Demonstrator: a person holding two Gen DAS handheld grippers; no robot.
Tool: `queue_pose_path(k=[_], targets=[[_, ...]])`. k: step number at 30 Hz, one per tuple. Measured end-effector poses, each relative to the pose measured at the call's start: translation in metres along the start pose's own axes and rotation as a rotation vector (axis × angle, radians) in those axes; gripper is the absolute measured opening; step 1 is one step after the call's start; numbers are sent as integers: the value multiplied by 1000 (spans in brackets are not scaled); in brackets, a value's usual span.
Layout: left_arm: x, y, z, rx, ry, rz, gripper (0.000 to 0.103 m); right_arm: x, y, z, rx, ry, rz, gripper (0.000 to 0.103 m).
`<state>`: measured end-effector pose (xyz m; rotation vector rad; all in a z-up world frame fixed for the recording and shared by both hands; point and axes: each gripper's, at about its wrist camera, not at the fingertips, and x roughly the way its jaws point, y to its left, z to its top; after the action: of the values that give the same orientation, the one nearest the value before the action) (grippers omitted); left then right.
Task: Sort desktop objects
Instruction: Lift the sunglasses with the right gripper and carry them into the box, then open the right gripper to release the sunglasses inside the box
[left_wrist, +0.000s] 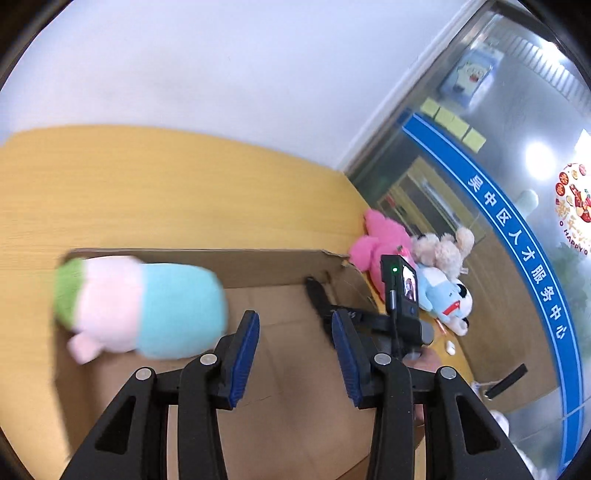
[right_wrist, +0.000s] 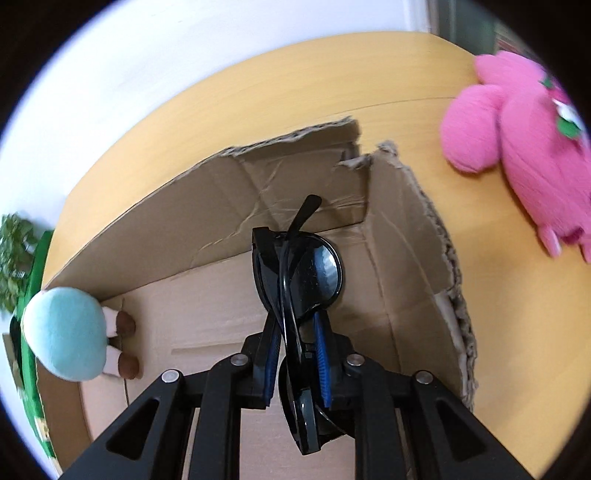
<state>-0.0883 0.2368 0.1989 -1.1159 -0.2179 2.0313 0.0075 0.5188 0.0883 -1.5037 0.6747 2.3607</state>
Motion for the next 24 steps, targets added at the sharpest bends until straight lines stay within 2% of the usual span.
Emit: queue_pose_path(k=[4,7,8,10,11,12,14,16,17,18,22,24], targets=[[-35,11,-29,24,-36,91,40,-4,0,-11,22,-15,-83,18],[-53,19,-51,53,-32,153,41,-7,2,-19,30,-10,-113,25],[-58,21,-57,64,-31,175,43,-9,2,-22,32,-9,-109,31],[-63,26,-71,78,-25,208,51,-15,2,-28,24,-8,-90,36],[-65,32,-80,77,-13,219,51,-20,2,-31,17,-13,-72,45],[-67,38,-87,70,0,222,51,-27,3,-36,1,-16,-53,50],[-69,53,-106,42,33,222,51,-38,5,-43,-39,-21,-48,51],[-69,64,-122,18,54,235,51,-52,6,-52,-77,-33,-63,60],[-69,69,-131,6,68,237,51,-60,7,-57,-95,-46,-63,68],[-69,72,-138,-3,80,237,51,-71,7,-63,-119,-64,-57,70],[-68,77,-165,-37,119,184,51,-103,14,-84,-205,-113,-27,70],[-64,77,-176,-39,144,210,51,-123,17,-92,-260,-142,0,70]])
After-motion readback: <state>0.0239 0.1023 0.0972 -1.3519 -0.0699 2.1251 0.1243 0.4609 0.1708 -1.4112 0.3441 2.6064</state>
